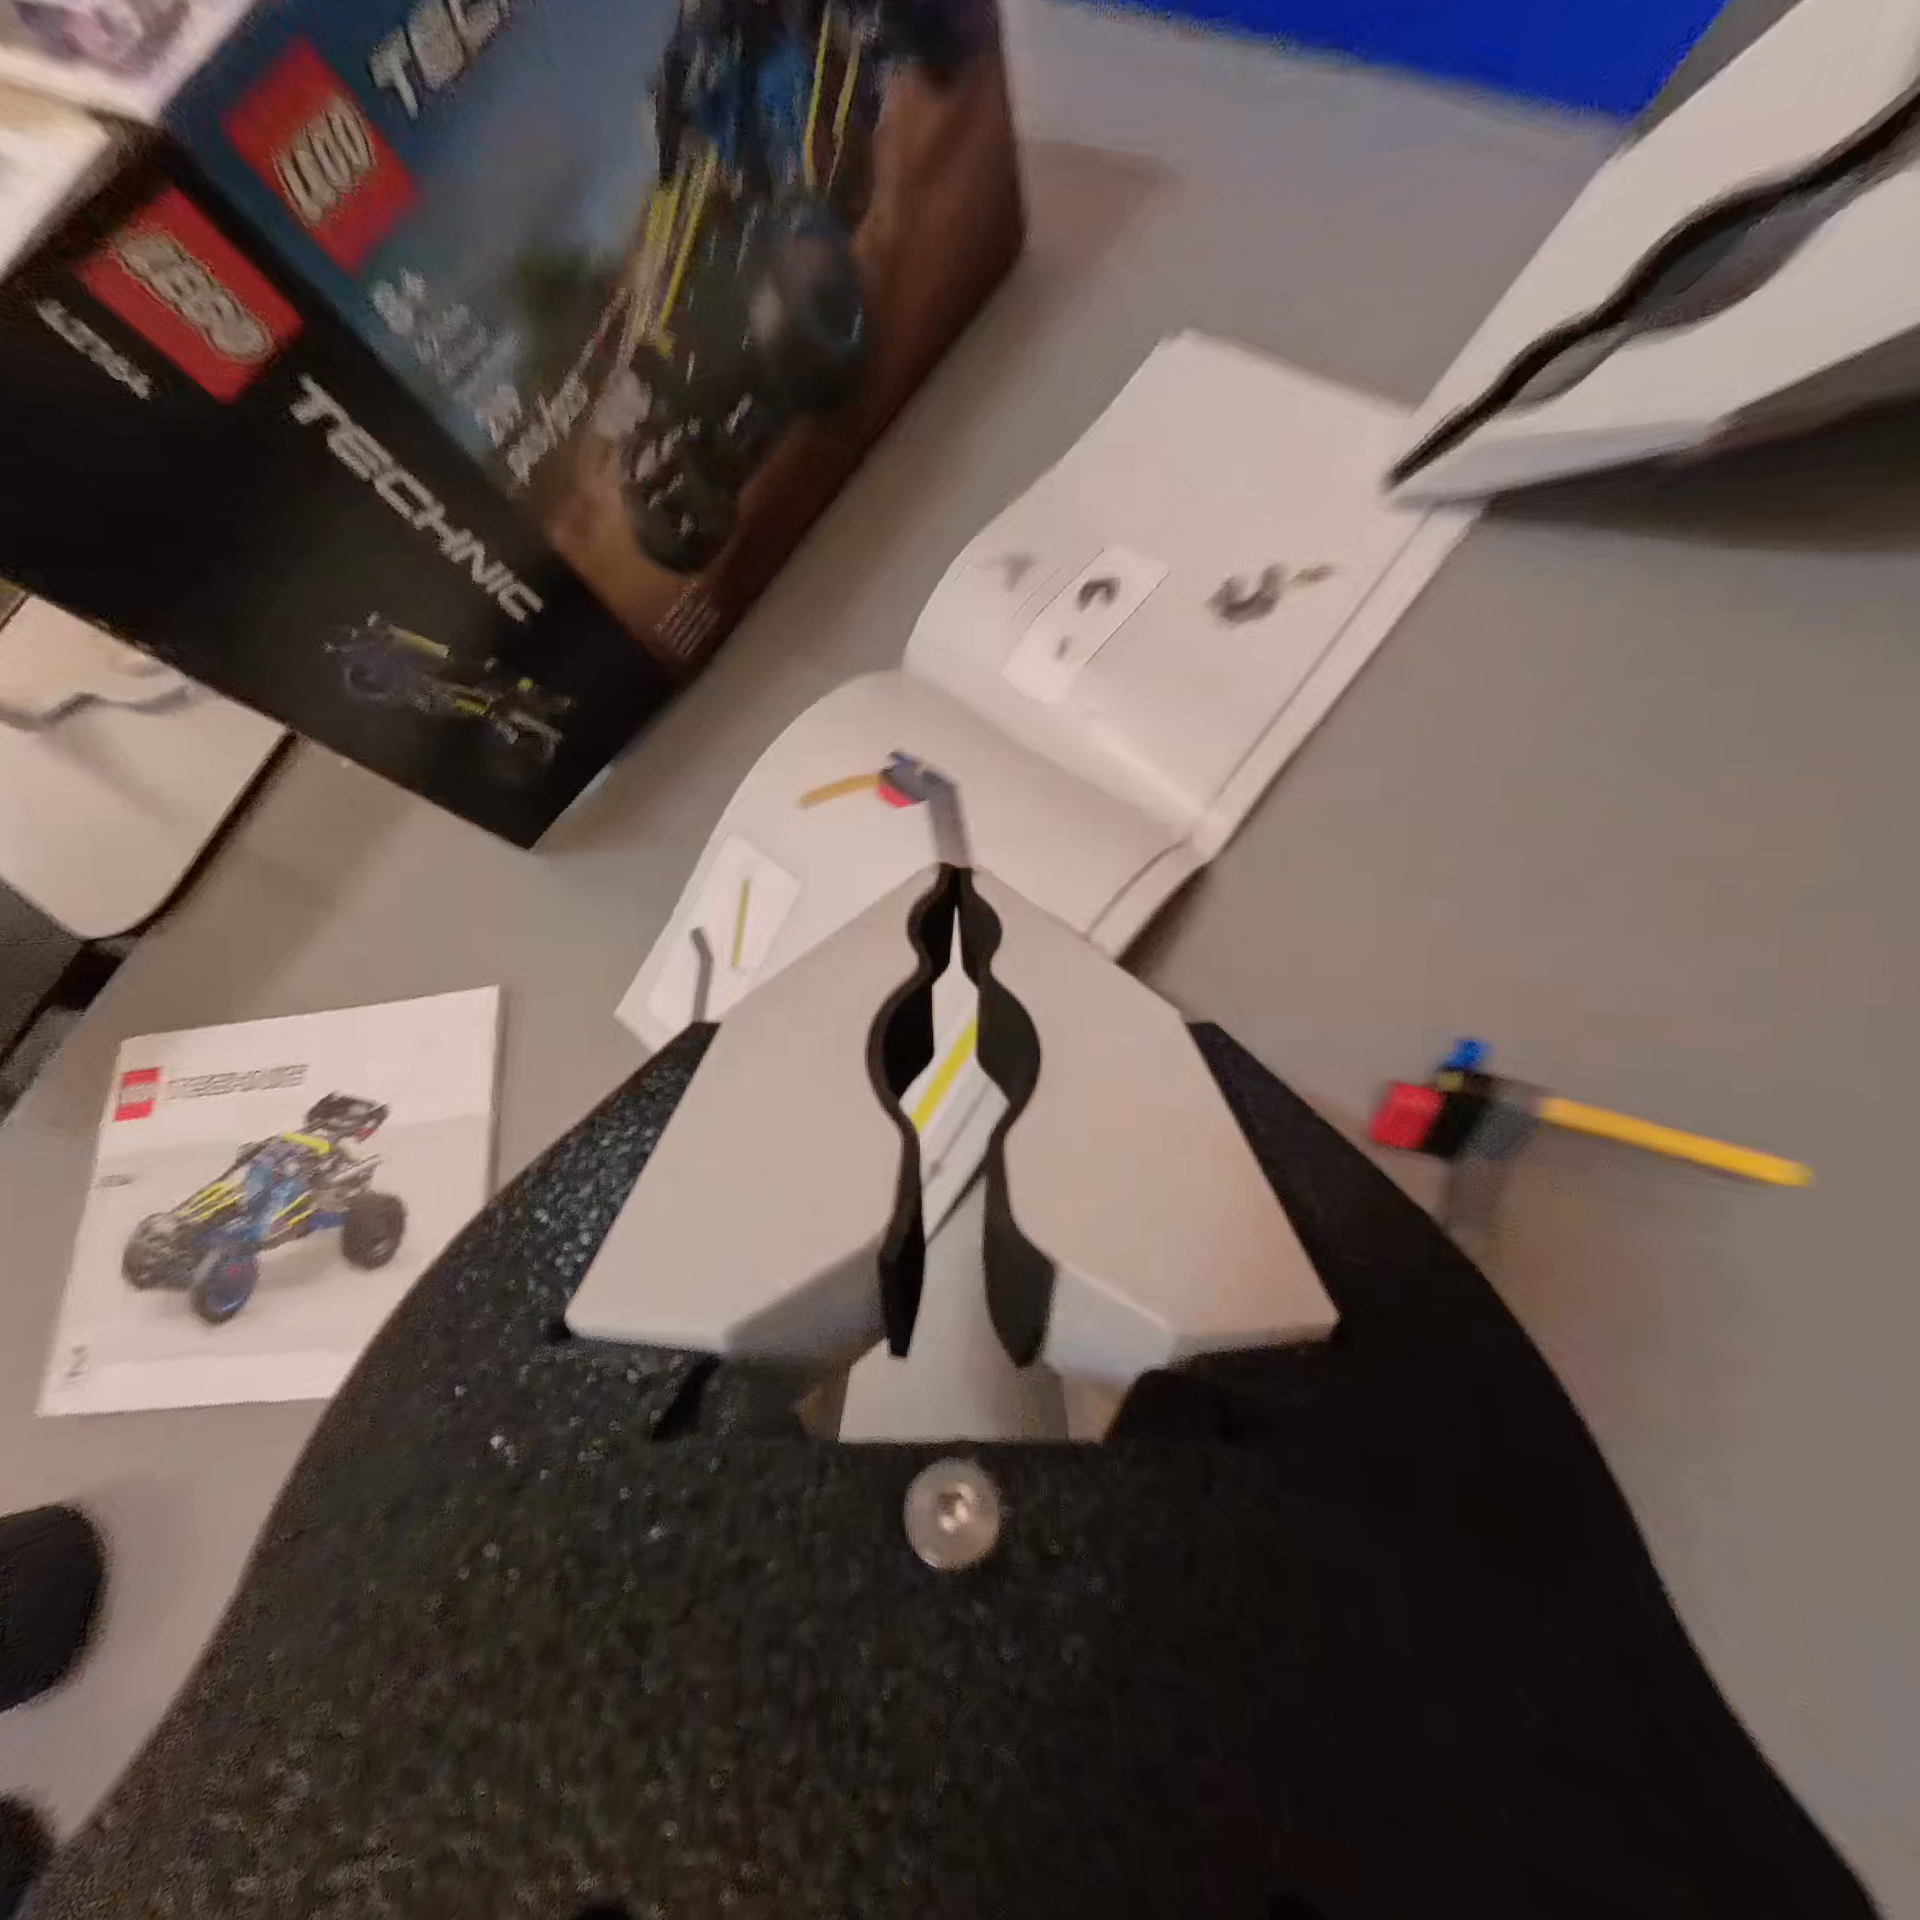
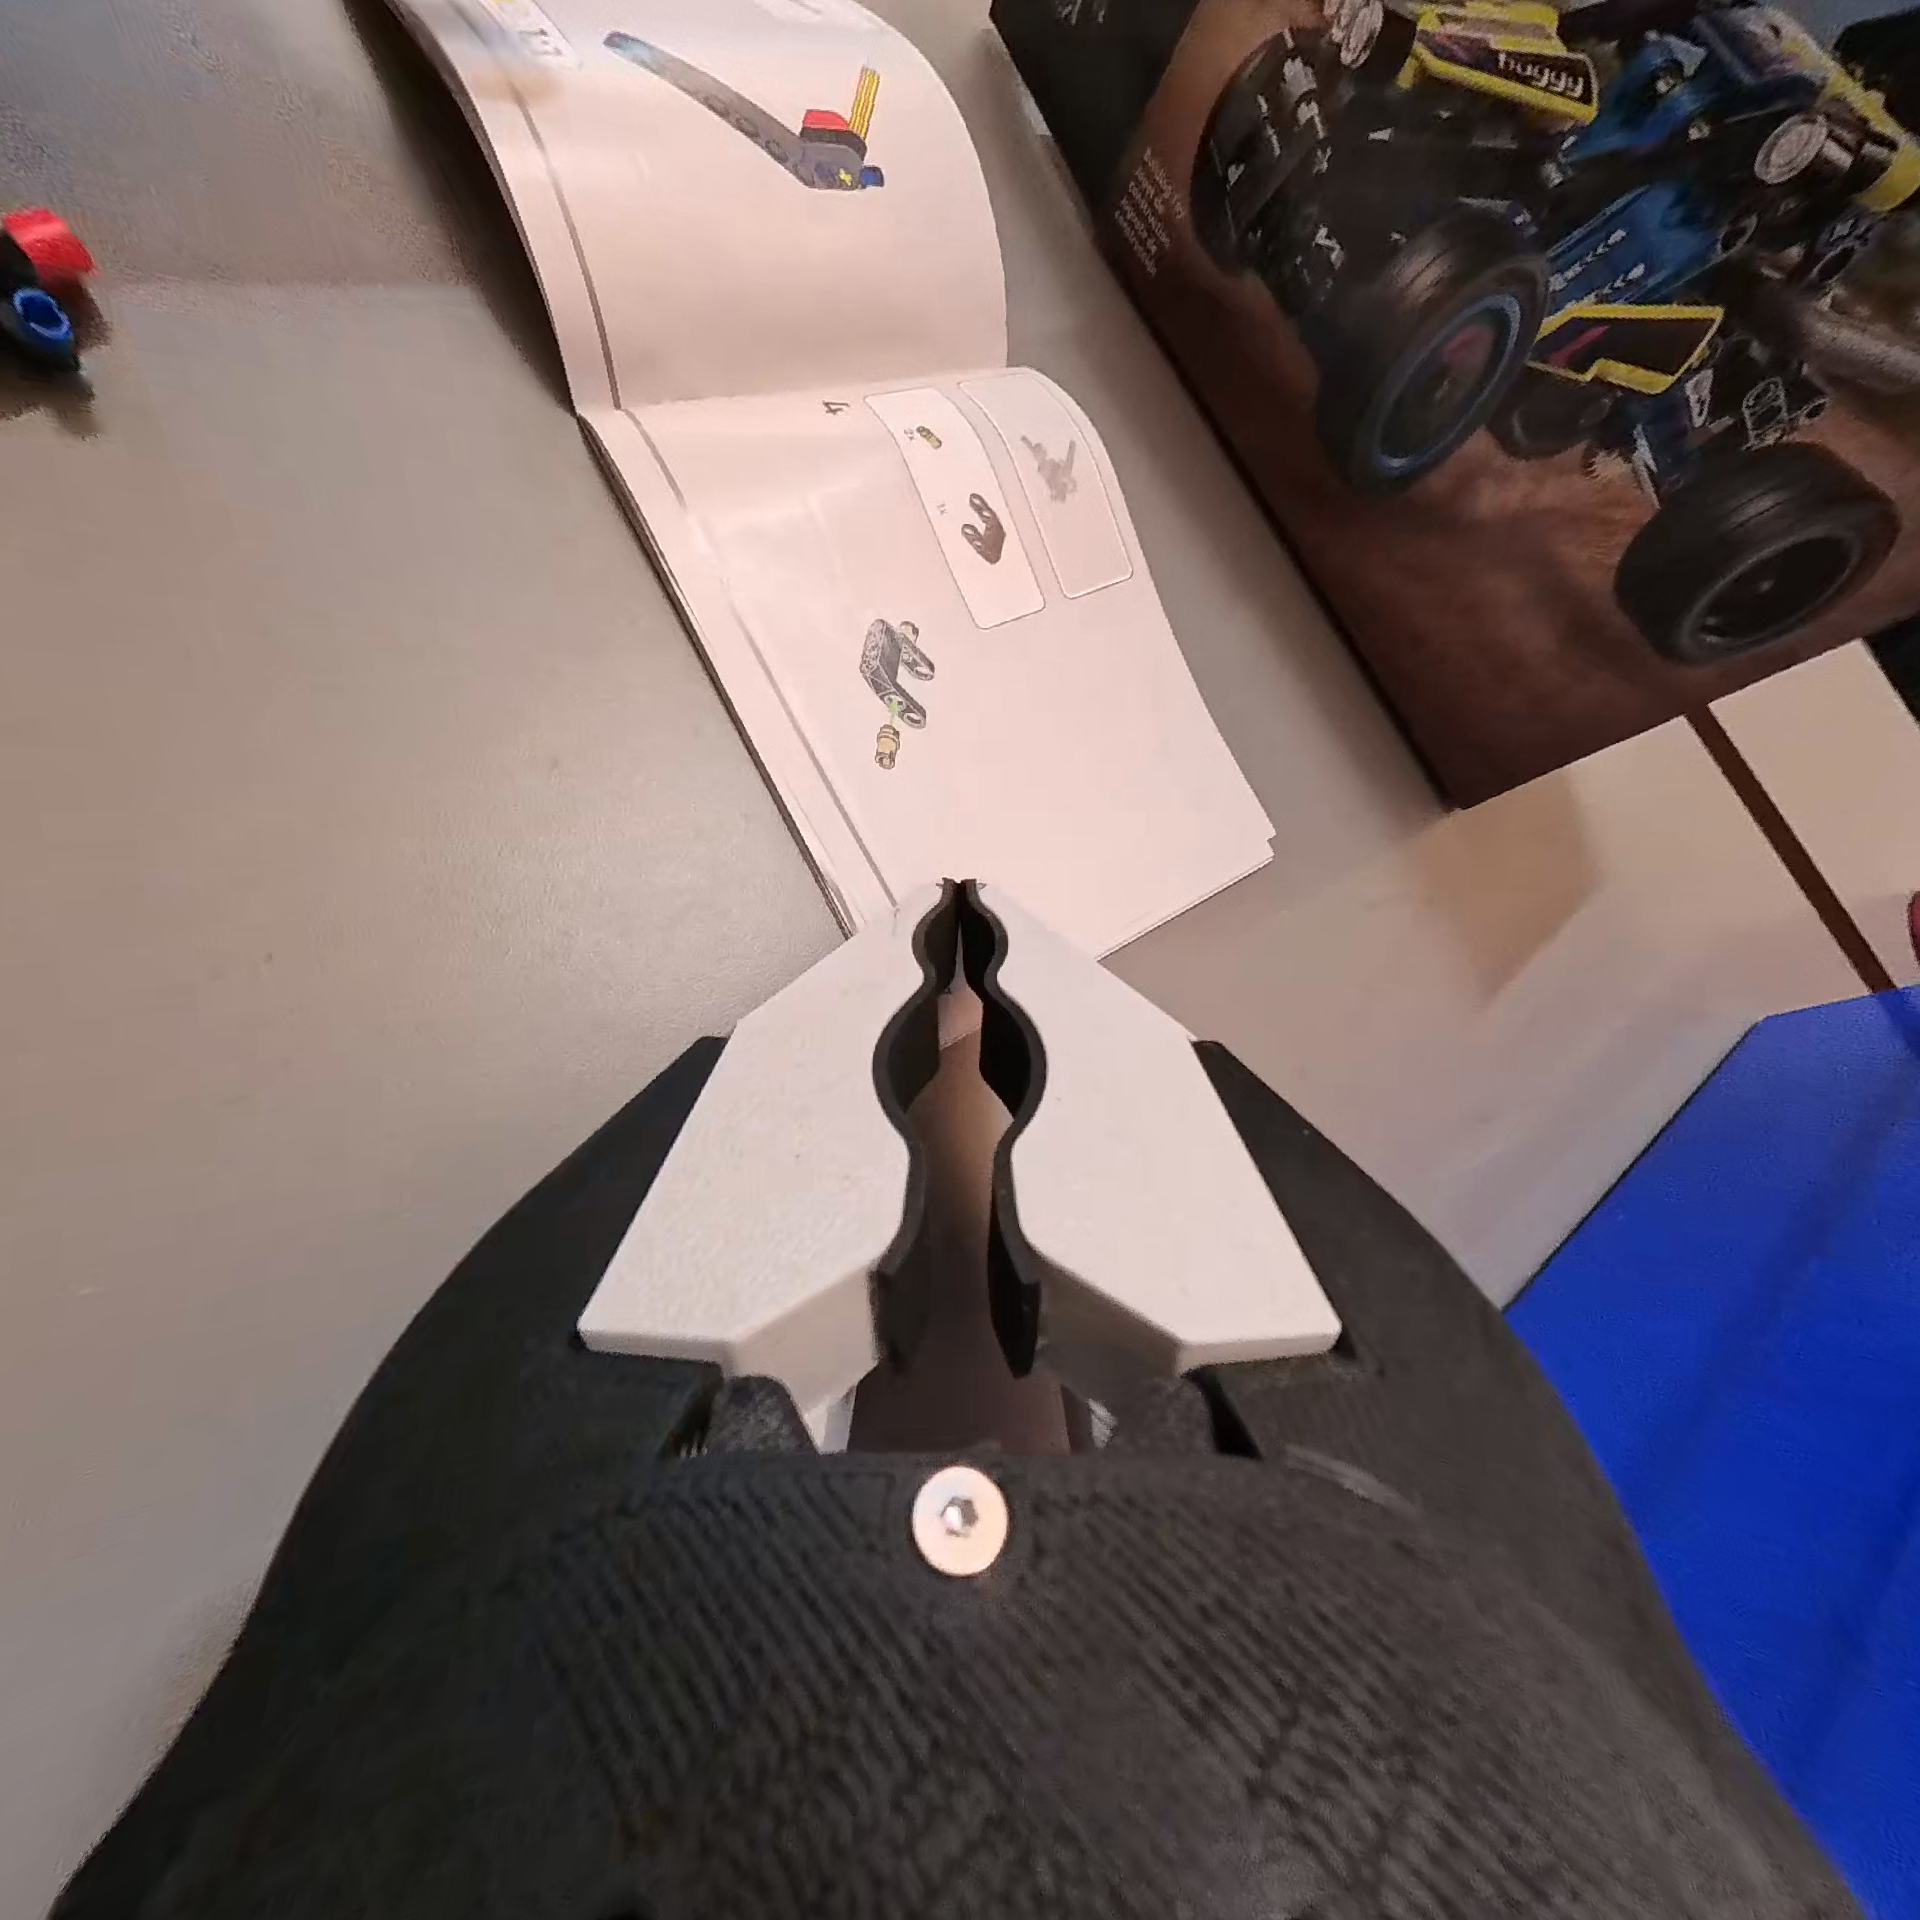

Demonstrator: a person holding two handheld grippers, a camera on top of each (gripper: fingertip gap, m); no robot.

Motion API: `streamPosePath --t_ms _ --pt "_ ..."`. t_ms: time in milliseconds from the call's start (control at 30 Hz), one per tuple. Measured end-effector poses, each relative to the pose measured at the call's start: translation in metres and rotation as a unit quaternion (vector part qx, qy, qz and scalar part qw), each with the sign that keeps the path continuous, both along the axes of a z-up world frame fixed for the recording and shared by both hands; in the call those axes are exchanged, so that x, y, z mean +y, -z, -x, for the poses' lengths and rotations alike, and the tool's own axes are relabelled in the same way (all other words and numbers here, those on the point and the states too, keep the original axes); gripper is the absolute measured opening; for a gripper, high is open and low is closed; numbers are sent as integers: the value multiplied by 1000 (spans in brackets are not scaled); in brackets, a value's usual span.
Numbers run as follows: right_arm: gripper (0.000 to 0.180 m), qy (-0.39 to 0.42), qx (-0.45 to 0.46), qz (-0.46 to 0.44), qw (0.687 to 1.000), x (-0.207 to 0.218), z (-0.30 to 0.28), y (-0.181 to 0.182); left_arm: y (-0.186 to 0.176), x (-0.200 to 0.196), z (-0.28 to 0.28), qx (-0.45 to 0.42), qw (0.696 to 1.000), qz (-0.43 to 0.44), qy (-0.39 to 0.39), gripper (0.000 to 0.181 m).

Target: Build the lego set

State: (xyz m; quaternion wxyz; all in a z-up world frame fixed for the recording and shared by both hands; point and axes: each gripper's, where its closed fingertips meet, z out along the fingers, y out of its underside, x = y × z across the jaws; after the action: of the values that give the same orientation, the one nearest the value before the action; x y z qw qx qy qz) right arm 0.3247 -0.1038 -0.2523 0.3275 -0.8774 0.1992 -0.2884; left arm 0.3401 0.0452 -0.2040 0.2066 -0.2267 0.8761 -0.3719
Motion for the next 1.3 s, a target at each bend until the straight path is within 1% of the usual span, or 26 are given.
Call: streamPosePath --t_ms 67,167,233,400,467,533,567,633,700,767,867,933,1000,1067,1167,1233,1300 --pt "0 8 8 -7 1000 -1 0 0 21 7 -9 26 999 -42 -10 0" --pt "0 17 12 -6 1000 -4 0 0 48 15 -6 68 996 -57 -14 0" --pt "0 19 17 -3 1000 -6 0 0 54 23 -5 64 996 -62 -21 0" --pt "0 18 13 1 1000 -5 0 0 50 30 -1 66 996 -32 -46 1" --pt "0 21 3 3 1000 -5 1 -1 31 35 4 39 998 -8 -56 1" --pt "0 20 -30 5 999 -4 -1 -8 5 48 13 9 997 23 -67 2" --pt "0 18 -51 -5 999 -1 -2 -15 -7 61 18 -3 997 27 -75 2" --pt "0 11 -90 -36 995 7 -2 -31 -26 102 27 -24 994 16 -106 4" --pt "0 -1 -114 -65 991 16 0 -42 -36 156 41 -16 989 -9 -145 8" --pt "0 -1 -122 -73 990 19 1 -44 -38 215 57 7 980 -32 -197 10" --pt "0 5 -124 -51 991 16 0 -38 -33 290 92 42 967 -48 -246 13" --pt "0 7 -130 -41 991 15 -1 -36 -18 316 124 89 966 -45 -239 14" --pt "0 10 -128 -44 991 15 -2 -35 -2 332 148 110 965 -37 -234 16" --pt "0 16 -134 -48 990 14 -3 -37 9 331 164 115 967 -10 -227 15" --pt "0 27 -154 -45 987 10 -7 -40 9 299 174 83 981 39 -170 13" --pt "0 32 -158 -39 986 9 -9 -40 12 276 175 71 986 43 -142 12" --pt "0 36 -164 -32 985 8 -10 -39 17 255 172 60 990 29 -121 12"
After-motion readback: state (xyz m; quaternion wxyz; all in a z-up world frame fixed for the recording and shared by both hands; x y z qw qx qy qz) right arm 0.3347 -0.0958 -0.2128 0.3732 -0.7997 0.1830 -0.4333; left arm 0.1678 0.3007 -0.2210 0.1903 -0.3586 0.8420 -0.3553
